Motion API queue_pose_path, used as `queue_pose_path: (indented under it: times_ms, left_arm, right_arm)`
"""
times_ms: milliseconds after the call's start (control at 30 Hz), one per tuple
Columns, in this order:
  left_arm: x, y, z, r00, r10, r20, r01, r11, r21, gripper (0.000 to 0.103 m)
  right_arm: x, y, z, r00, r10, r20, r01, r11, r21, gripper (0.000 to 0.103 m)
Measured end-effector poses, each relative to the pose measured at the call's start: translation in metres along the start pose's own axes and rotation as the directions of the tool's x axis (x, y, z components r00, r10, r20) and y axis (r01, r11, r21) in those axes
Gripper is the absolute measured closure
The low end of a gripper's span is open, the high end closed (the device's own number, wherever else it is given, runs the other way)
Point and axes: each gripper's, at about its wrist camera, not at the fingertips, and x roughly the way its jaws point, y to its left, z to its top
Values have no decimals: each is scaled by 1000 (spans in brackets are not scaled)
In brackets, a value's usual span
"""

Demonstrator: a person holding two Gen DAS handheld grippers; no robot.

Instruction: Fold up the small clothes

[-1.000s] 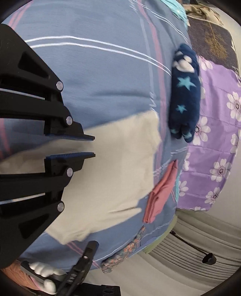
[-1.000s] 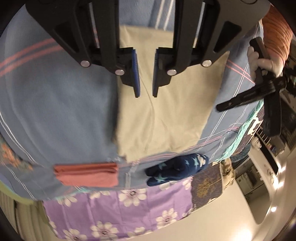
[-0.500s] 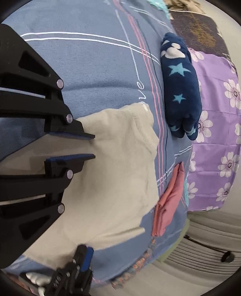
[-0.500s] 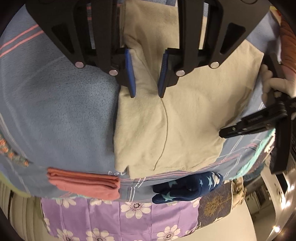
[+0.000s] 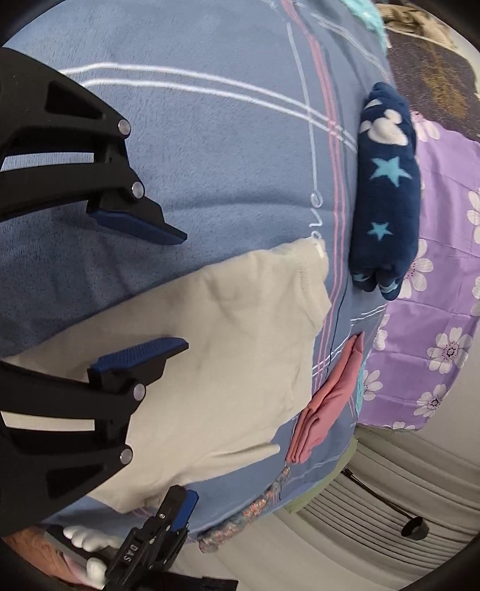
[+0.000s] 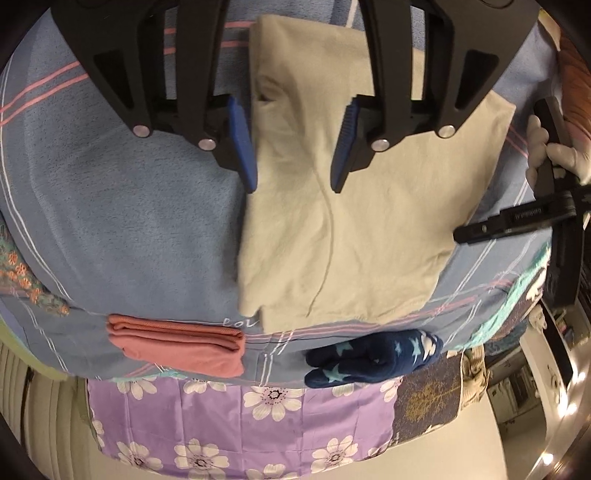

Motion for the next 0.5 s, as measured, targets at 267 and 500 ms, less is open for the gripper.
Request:
queue_pose_path:
  times_ms: [267,500]
  left_arm:
    - [12,3,4,997,-65,-35,64,998,-17,46]
    - [20,-4,7,984,-162,-69,161,987,-17,46]
  right_arm:
    - [18,-48,10,991,116,-64,-104,980,169,58]
    - [40,-48,20,966,232,-111,-210,961,179,52]
